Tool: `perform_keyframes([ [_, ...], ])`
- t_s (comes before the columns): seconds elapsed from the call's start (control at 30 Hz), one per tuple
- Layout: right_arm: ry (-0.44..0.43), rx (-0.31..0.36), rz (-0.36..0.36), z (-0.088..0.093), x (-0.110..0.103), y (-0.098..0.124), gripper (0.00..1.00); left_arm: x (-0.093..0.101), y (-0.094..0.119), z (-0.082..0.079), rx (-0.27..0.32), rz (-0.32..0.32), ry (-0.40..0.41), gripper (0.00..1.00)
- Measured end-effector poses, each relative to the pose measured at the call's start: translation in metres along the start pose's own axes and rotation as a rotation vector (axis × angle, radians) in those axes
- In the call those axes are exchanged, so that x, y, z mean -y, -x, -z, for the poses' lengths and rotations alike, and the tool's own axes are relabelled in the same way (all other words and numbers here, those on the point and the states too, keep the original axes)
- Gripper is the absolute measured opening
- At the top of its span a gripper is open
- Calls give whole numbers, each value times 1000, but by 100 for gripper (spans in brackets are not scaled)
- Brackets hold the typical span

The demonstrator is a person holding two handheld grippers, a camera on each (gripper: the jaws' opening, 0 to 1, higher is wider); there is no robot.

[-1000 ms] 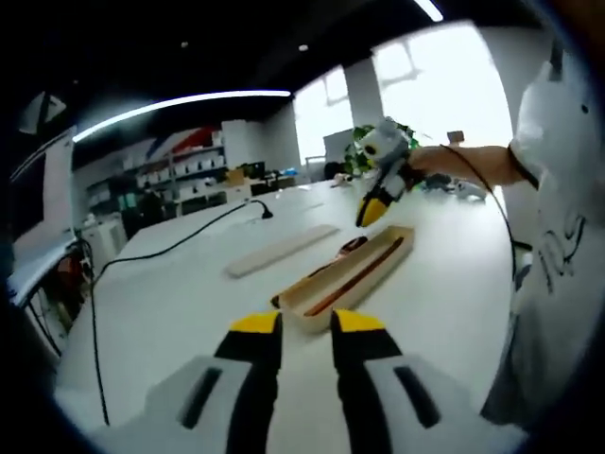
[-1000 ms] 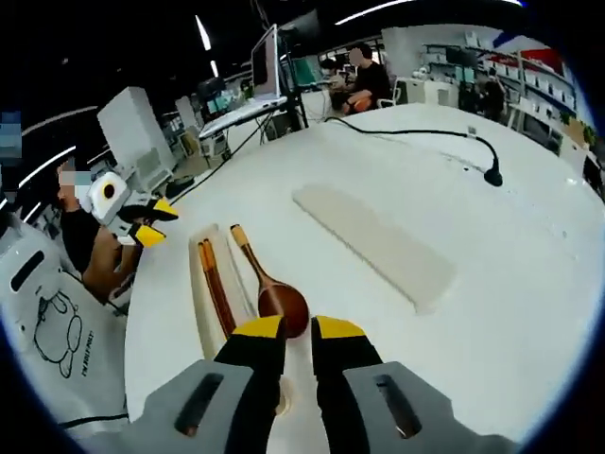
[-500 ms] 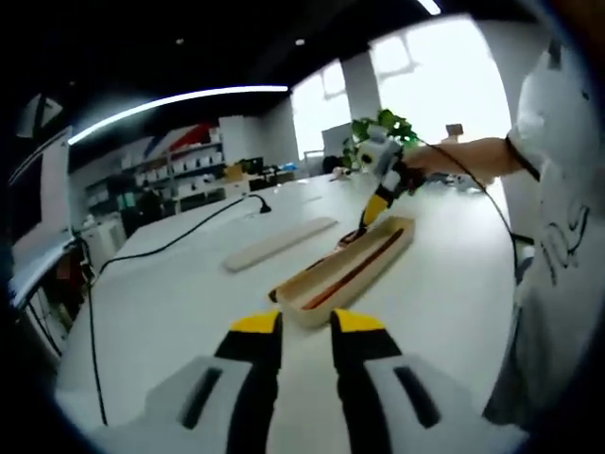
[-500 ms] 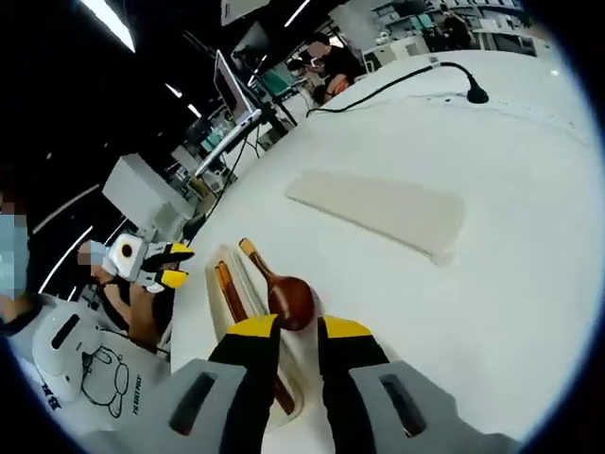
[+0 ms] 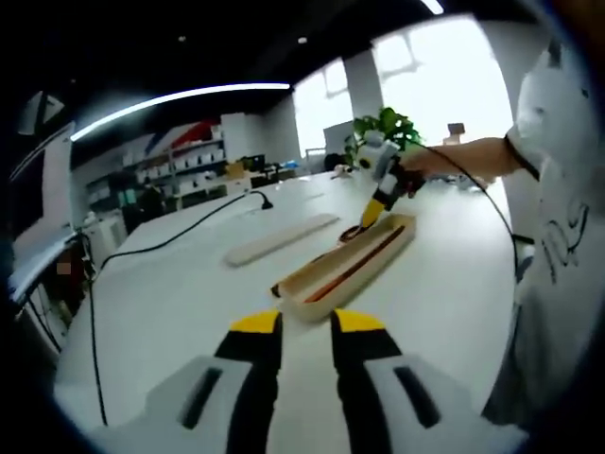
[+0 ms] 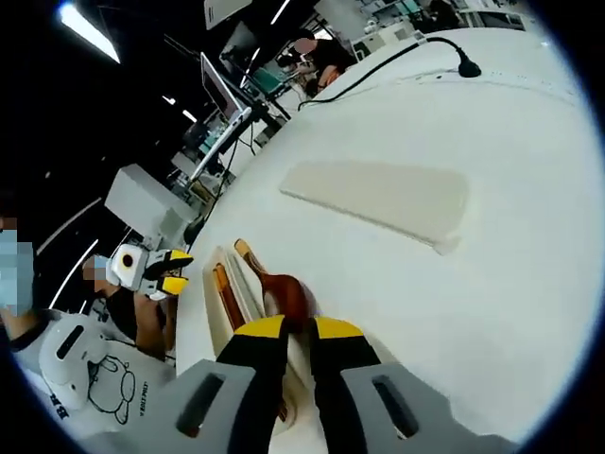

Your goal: Arrange the utensils inside the cutlery case until each visible utensil rests in its matching compartment.

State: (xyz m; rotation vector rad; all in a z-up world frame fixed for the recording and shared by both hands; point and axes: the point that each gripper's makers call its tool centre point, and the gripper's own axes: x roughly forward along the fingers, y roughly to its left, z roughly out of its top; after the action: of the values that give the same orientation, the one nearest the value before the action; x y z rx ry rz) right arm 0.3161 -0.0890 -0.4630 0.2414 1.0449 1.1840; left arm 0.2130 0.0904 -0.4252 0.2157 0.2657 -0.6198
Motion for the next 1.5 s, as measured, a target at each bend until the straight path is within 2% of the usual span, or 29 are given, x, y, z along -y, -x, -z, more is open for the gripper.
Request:
perform_keyframes([
  [0.4, -184, 67, -33, -2, 0, 0, 2, 0, -4, 1, -12, 6, -2, 22],
  [0.57, -200, 92, -60, -5, -6, 5, 2, 1, -6, 0, -13, 9, -7, 22],
  [0.7, -204, 138, -77, -11, -14, 15, 1, 3, -7, 2, -18, 10, -8, 22],
  [1.0, -237, 168, -117, -3, -37, 34, 2, 6, -11, 4, -25, 17, -15, 22],
  [1.07, -245, 157, -124, 2, -43, 35, 2, 7, -11, 3, -23, 20, -16, 22],
  [1.33, -229, 106, -74, 15, -52, 41, 2, 8, -10, 0, -4, 22, -21, 21],
  [1.5, -237, 103, -59, 21, -56, 41, 2, 10, -11, 4, -12, 24, -23, 21],
])
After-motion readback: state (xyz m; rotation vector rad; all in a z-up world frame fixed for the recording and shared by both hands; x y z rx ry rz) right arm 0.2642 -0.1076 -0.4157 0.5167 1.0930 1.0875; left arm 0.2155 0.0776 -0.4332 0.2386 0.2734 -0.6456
